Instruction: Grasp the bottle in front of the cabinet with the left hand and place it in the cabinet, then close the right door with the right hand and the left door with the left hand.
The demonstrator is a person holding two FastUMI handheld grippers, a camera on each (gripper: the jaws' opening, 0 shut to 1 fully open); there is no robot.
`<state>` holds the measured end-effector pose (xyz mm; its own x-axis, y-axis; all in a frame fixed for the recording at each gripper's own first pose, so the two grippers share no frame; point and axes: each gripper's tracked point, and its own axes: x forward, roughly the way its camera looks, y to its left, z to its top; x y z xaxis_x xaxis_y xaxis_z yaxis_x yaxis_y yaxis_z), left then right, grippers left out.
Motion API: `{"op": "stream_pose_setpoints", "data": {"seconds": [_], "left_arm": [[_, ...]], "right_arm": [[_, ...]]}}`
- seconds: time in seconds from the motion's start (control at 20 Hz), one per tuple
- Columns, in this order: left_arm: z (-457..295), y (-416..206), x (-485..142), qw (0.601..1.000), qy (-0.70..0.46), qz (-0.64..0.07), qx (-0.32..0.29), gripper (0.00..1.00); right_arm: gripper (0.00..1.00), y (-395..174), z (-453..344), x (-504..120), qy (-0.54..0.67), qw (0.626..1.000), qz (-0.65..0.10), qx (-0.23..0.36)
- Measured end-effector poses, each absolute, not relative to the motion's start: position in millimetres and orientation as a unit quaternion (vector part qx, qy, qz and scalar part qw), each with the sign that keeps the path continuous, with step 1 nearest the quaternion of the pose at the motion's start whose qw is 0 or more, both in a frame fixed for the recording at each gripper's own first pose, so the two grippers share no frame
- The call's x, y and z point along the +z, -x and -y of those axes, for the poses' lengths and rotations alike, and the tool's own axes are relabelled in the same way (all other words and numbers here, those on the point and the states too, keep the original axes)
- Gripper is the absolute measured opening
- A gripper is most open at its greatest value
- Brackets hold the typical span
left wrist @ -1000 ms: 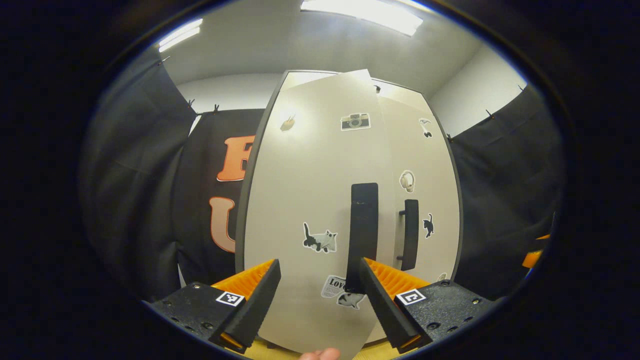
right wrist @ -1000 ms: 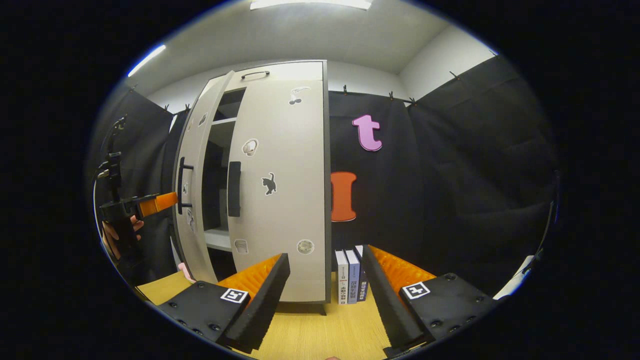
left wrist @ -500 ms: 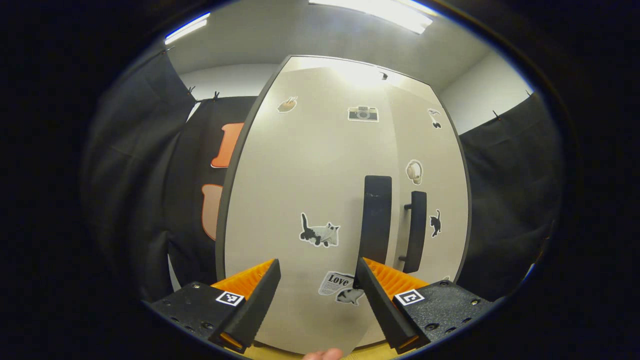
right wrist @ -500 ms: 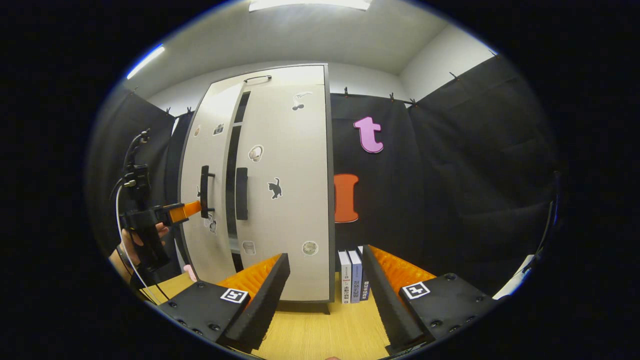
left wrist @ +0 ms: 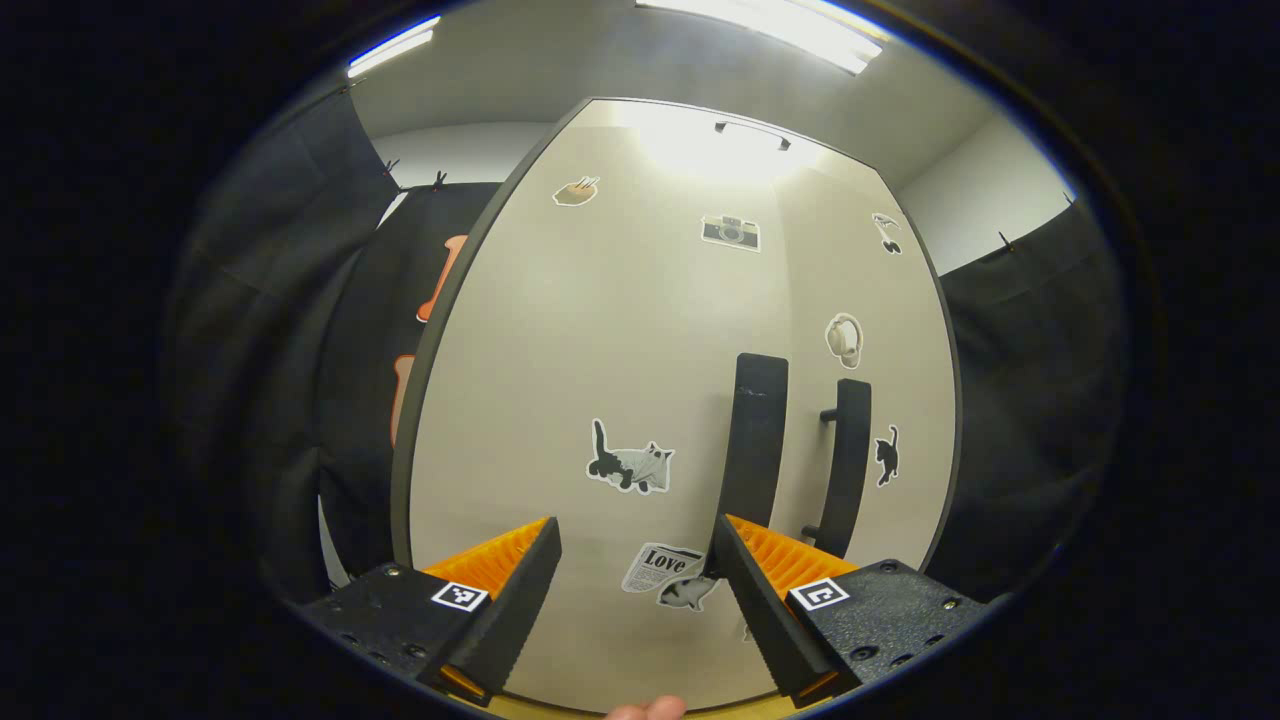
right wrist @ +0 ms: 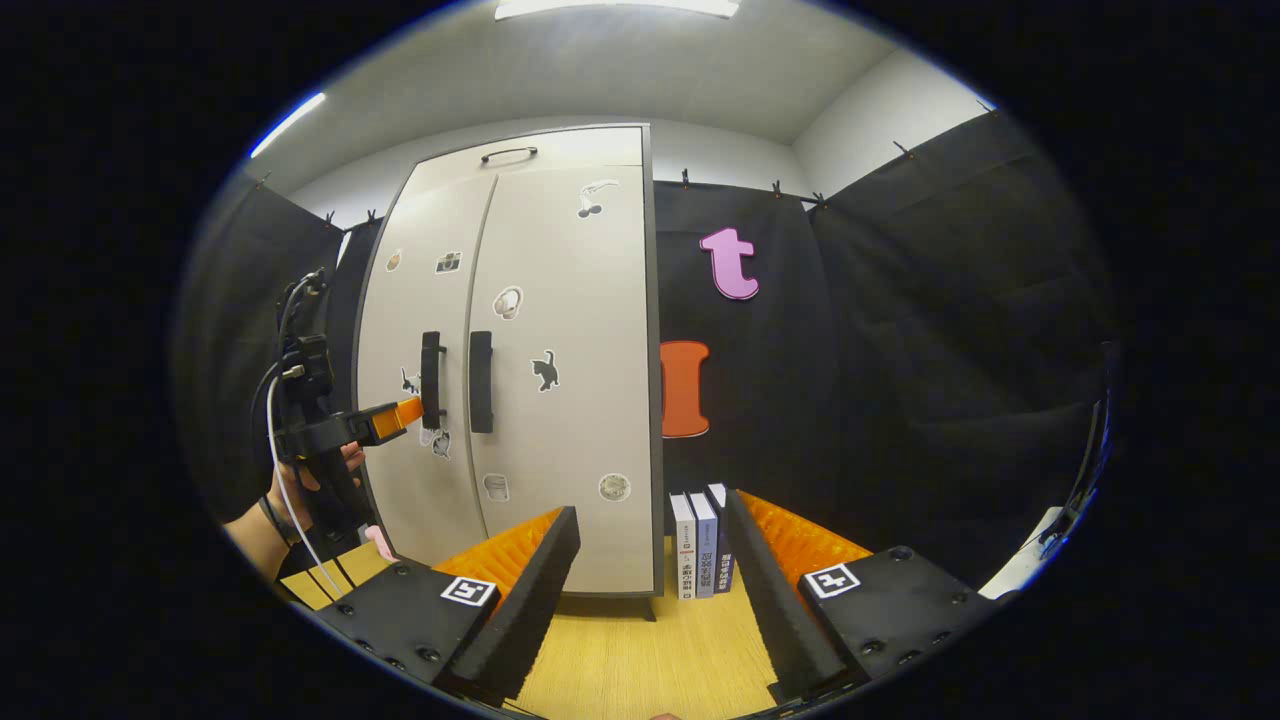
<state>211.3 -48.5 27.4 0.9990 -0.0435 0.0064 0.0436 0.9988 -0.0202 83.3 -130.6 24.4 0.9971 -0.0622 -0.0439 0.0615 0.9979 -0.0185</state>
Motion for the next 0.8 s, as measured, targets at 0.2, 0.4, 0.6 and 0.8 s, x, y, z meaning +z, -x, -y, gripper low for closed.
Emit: {"op": "stream_pose_setpoints", "data": {"seconds": [0.2,0.4,0.6,0.8], "left_arm": [[47.2,-196.1,40.2,1.000,0.003,0.009,-0.018,0.94],[46.0,-153.7,43.9,1.000,0.009,0.000,-0.018,0.94],[27.5,-113.1,42.9,1.000,0.011,0.003,0.019,0.94],[21.6,-79.6,32.1,0.999,0.026,-0.004,0.038,0.94]], "right_arm": [[0.96,-83.6,116.7,22.6,-0.005,1.000,-0.024,-0.008],[0.96,-85.4,103.4,25.2,-0.003,1.000,-0.019,0.022],[0.96,-85.8,93.4,27.4,0.004,0.999,-0.015,0.045],[0.96,-81.2,79.1,23.9,-0.012,0.997,-0.023,0.068]]}}
